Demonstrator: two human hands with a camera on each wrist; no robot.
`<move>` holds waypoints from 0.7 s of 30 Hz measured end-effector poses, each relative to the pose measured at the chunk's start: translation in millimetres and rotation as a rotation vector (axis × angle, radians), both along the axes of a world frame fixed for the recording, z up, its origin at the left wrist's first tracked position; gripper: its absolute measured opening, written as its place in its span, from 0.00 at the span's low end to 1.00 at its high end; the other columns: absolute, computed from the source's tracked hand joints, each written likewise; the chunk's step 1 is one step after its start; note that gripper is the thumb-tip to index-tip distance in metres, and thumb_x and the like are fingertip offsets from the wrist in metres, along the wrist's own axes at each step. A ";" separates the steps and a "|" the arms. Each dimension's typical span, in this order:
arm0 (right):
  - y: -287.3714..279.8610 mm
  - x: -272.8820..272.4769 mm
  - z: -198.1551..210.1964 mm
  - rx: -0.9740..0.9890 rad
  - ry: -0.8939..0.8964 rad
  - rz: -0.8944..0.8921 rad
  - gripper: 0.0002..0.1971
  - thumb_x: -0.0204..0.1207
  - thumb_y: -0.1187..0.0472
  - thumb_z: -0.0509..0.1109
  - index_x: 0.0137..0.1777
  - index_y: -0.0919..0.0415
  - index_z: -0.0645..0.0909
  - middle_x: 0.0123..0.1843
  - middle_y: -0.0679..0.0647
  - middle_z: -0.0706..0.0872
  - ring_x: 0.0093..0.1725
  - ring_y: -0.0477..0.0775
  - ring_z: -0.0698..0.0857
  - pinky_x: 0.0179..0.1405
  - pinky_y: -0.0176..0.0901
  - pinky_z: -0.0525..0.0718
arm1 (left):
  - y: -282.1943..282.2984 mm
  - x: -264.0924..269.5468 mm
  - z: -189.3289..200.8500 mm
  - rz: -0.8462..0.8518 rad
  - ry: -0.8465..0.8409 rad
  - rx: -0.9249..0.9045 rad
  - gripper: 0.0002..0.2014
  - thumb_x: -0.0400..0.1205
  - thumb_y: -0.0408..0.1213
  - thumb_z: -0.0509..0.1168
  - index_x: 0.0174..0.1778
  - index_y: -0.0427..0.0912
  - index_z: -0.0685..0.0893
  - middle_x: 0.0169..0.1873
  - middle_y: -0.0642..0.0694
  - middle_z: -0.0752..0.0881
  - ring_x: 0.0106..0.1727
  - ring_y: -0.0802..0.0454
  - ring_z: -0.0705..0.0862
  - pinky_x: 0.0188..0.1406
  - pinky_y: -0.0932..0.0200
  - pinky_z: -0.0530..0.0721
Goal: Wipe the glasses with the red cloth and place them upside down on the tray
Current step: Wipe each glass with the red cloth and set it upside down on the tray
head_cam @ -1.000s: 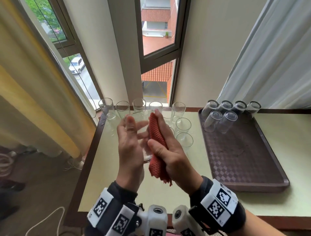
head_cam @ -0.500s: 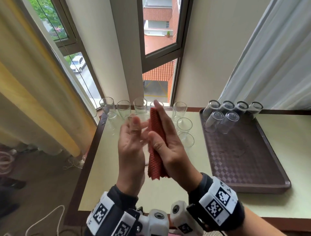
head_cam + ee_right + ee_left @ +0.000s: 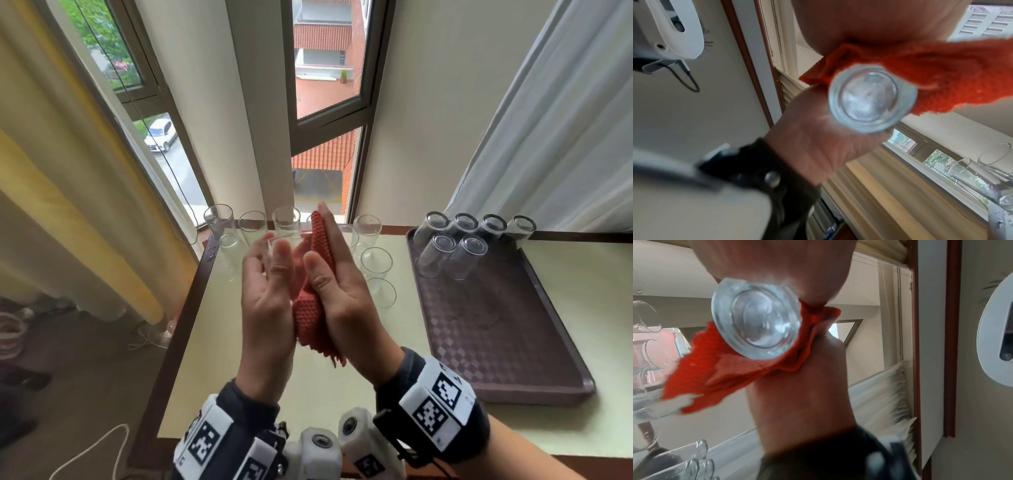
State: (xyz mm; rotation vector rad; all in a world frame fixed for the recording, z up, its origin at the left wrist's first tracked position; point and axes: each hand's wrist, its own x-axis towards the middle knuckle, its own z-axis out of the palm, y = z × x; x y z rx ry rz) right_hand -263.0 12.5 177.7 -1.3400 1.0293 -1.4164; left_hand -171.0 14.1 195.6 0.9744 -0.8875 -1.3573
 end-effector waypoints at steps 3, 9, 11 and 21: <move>8.5 3.9 -8.1 -0.047 0.040 -0.017 0.31 0.80 0.45 0.60 0.83 0.32 0.57 0.66 0.50 0.81 0.56 0.46 0.83 0.60 0.50 0.82 | -3.4 5.2 -2.5 0.057 -0.029 -0.008 0.22 0.79 0.58 0.57 0.64 0.51 0.78 0.55 0.40 0.89 0.52 0.47 0.91 0.47 0.54 0.91; -3.4 0.5 3.2 0.097 -0.192 0.046 0.33 0.83 0.47 0.61 0.87 0.44 0.54 0.73 0.57 0.79 0.69 0.55 0.84 0.67 0.54 0.82 | 2.7 1.1 -1.2 -0.078 -0.076 -0.031 0.27 0.80 0.60 0.61 0.70 0.48 0.75 0.56 0.47 0.90 0.55 0.50 0.91 0.55 0.51 0.91; -3.5 -0.1 1.2 0.095 -0.199 0.022 0.35 0.82 0.43 0.62 0.86 0.44 0.55 0.78 0.56 0.75 0.74 0.57 0.80 0.73 0.60 0.78 | 0.5 0.7 -2.2 -0.100 -0.094 -0.044 0.34 0.79 0.62 0.67 0.75 0.46 0.72 0.63 0.42 0.86 0.59 0.49 0.90 0.59 0.51 0.89; -2.2 -4.9 -3.5 0.221 -0.231 -0.043 0.30 0.80 0.47 0.62 0.83 0.44 0.62 0.64 0.46 0.87 0.64 0.56 0.86 0.69 0.67 0.81 | -2.9 -1.0 -5.3 -0.156 -0.196 0.001 0.18 0.84 0.53 0.55 0.66 0.51 0.76 0.49 0.52 0.92 0.51 0.55 0.91 0.49 0.58 0.90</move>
